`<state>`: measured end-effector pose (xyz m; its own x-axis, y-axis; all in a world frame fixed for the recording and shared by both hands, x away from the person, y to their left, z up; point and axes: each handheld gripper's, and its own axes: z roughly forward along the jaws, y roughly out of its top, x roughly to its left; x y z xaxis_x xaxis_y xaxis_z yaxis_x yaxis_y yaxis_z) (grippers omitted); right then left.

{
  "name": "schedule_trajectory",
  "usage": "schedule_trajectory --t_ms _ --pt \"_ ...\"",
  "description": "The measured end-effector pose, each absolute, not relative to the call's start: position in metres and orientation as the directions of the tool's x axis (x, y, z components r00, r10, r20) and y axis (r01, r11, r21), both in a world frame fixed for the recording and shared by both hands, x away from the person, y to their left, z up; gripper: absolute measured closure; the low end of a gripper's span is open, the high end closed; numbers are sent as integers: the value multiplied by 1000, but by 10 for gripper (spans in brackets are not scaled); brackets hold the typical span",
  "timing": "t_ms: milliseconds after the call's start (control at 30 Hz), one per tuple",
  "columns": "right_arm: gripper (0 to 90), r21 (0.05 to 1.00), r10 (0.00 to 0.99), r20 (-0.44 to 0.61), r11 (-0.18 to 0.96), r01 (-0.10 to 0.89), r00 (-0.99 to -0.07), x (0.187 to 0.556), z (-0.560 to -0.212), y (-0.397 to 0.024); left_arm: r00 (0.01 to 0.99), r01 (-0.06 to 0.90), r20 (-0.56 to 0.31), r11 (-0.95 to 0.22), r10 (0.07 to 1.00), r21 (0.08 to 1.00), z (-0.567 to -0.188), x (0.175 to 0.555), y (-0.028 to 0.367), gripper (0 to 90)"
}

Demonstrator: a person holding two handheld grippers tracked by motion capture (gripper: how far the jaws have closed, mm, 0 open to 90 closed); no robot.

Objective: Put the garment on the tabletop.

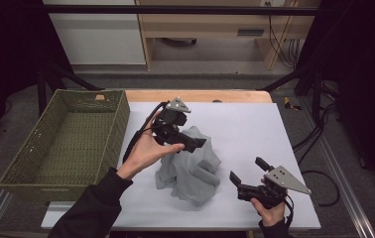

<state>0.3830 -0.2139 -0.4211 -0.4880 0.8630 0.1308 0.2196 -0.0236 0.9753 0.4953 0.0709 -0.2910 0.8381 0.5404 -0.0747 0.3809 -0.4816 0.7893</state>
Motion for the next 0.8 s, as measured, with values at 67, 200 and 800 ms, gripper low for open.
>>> schedule_trajectory --t_ms 67,200,800 --pt "2 976 863 130 -23 219 -488 383 -421 -214 841 369 -82 -456 535 810 -295 493 74 77" --pt "2 974 864 130 -20 224 -487 383 -421 -213 843 327 -71 -403 533 855 -305 485 80 65" --pt "2 975 863 121 -10 223 -491 383 -422 -212 823 270 -89 -250 561 930 -355 452 133 53"
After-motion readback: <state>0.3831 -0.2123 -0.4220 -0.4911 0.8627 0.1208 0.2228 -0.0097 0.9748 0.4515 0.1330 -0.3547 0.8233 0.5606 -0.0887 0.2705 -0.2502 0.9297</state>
